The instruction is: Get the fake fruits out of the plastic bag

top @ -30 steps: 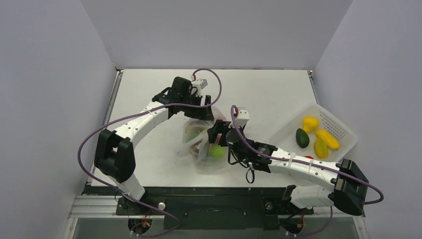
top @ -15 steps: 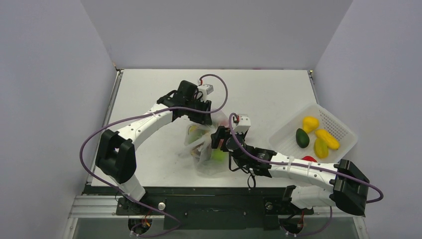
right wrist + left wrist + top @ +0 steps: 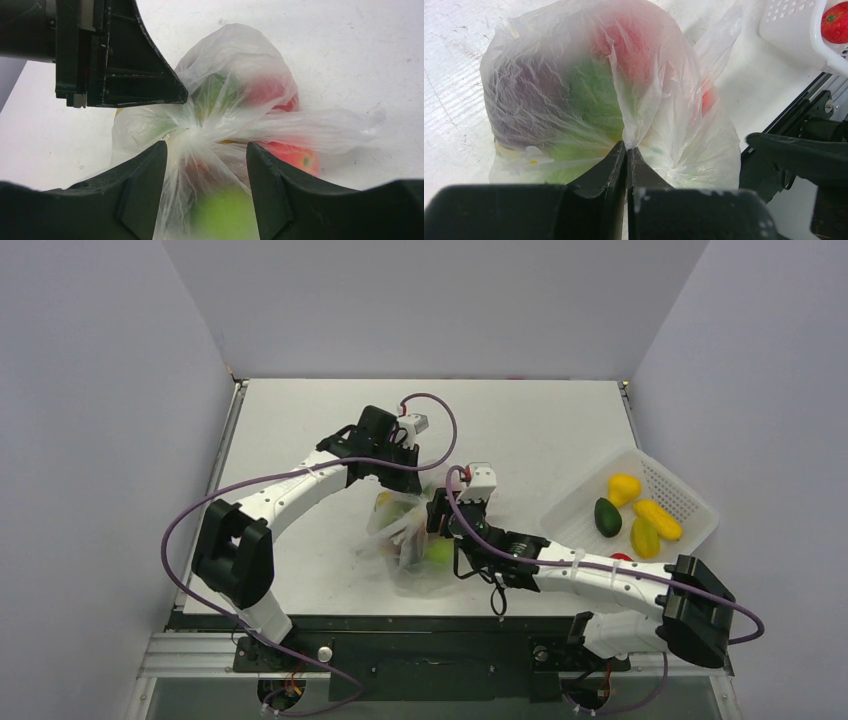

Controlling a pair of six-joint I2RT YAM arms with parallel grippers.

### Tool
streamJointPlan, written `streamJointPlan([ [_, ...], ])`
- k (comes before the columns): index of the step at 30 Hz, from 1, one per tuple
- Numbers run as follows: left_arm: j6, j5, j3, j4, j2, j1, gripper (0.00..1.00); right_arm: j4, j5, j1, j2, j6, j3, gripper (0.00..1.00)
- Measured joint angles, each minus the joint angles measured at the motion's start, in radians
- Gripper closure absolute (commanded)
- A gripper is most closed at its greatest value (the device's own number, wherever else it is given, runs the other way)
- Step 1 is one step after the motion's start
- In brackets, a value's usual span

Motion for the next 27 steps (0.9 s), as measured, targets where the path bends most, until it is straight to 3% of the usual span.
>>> streamJointPlan([
  [7,-0.063,0.073,-0.006,0.029,0.002,0.013,1.0,0.014,-0.033,0.019,0.146,-0.039,0.071,0.45],
  [13,-0.12,0.147,-0.031,0.067,0.006,0.051,1.0,0.015,-0.015,0.053,0.189,-0.074,0.079,0.63],
  [16,-0.127,0.152,-0.031,0.068,0.006,0.073,1.0,0.021,0.003,0.054,0.208,-0.089,0.095,0.81],
  [19,-0.144,0.164,-0.031,0.069,0.006,0.1,1.0,0.032,0.014,0.055,0.232,-0.096,0.104,0.91],
  [23,-0.177,0.195,-0.037,0.079,0.006,0.147,1.0,0.048,0.021,0.061,0.243,-0.099,0.105,1.0],
  [27,-0.22,0.234,-0.065,0.109,0.005,0.206,1.0,0.074,0.019,0.066,0.243,-0.105,0.104,1.0],
])
